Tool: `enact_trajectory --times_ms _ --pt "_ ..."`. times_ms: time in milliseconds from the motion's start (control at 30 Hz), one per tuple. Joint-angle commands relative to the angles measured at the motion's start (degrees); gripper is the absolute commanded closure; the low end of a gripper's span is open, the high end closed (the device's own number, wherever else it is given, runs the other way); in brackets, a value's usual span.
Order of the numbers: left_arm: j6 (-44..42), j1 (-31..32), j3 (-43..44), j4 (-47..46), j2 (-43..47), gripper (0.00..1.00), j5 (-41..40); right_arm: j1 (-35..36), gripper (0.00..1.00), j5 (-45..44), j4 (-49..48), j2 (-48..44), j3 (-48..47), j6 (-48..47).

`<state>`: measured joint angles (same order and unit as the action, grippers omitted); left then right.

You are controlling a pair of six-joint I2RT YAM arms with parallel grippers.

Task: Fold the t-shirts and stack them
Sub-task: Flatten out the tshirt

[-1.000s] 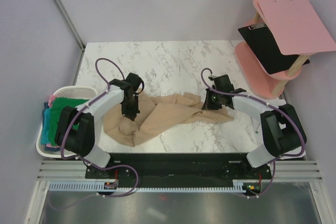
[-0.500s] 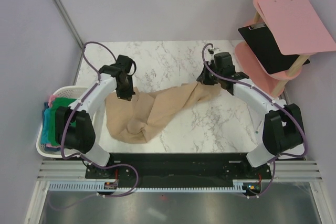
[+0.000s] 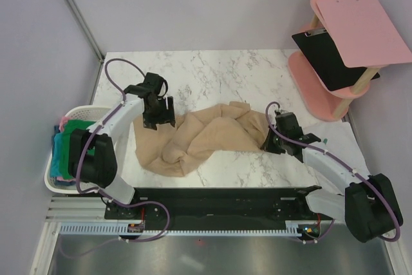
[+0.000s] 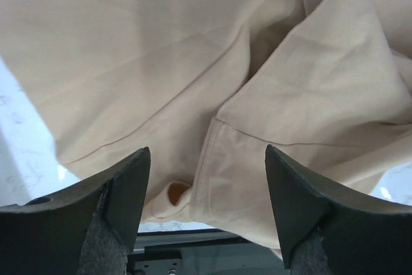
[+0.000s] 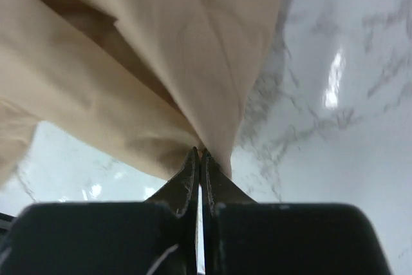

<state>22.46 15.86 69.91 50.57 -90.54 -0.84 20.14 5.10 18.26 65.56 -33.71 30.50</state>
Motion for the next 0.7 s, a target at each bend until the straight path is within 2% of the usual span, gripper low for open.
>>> enact_trajectory --times_ms 0,100,233,533,633,667 --pt "0.2 0.1 -1.5 -8.5 -1.9 0.26 9.8 0.1 1.00 -0.8 2.5 -3.1 3.3 5.6" --pt "0.0 0.3 -1.9 -12.5 -3.7 0.33 15.7 0.1 1.00 -0.8 2.5 -2.8 3.3 5.2" --pt "-0.9 1.8 -1.2 -15.6 -6.6 0.40 18.7 0.1 1.00 -0.9 2.3 -1.8 3.0 4.7" --pt "-0.5 6.1 4.6 -16.0 -16.7 0.42 15.4 0.0 1.00 0.6 0.6 -0.6 3.7 4.2" --pt "-0.8 7.2 5.5 -15.9 -19.5 0.61 14.5 0.1 1.00 0.4 0.6 -0.8 3.5 4.0" --pt "-0.9 7.3 5.8 -15.9 -20.0 0.77 14.3 0.1 1.00 0.4 0.6 -0.7 3.2 3.9"
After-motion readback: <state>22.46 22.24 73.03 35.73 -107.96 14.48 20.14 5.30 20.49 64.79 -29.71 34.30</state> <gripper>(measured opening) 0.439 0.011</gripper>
